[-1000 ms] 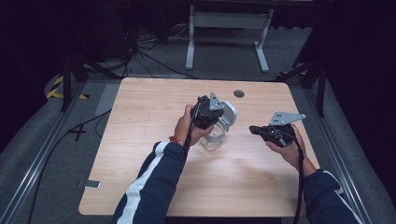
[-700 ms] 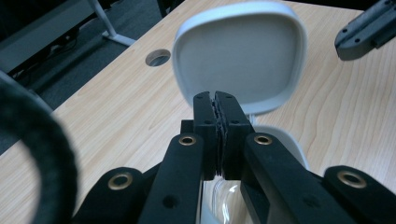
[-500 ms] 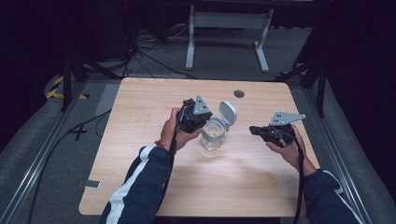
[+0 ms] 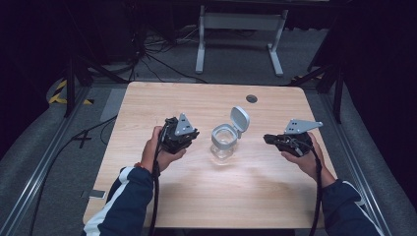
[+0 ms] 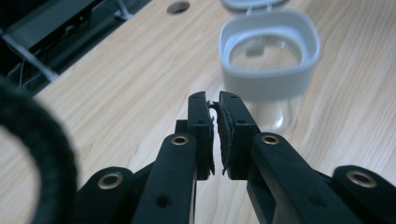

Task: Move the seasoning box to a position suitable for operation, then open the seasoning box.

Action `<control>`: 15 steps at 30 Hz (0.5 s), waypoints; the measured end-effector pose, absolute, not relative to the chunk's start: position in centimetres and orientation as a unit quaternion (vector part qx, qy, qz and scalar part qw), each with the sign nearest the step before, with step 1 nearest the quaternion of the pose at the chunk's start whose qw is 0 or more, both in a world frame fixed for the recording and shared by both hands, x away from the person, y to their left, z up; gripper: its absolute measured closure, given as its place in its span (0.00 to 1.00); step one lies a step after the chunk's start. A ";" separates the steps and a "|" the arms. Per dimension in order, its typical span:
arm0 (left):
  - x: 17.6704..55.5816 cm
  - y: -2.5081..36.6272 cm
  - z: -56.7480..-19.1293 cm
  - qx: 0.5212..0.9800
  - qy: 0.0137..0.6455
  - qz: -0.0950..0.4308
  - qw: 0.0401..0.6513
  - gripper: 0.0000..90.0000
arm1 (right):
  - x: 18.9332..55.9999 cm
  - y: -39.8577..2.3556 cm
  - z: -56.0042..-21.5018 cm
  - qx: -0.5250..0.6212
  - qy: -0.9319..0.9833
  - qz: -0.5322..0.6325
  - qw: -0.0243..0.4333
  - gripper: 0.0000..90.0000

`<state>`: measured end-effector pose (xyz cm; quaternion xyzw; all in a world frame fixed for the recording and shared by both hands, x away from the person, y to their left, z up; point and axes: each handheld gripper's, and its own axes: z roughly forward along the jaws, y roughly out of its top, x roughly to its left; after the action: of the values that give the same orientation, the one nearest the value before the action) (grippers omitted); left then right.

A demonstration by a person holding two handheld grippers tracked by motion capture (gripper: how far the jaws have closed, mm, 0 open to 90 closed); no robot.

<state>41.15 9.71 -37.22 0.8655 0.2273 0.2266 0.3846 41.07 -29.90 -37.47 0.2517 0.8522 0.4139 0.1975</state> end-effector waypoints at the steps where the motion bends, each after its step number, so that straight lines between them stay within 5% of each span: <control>1: 41.0 10.1 -37.5 0.865 0.231 0.226 0.384 0.93 | 41.0 -29.9 -37.5 0.251 0.853 0.413 0.198 0.96; 15: 37.3 16.1 -41.3 0.874 0.271 0.214 0.343 0.85 | 38.7 -31.1 -37.6 0.246 0.862 0.394 0.203 0.91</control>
<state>37.29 16.08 -41.28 0.8736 0.2709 0.2140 0.3429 38.73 -31.07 -37.57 0.2459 0.8622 0.3937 0.2028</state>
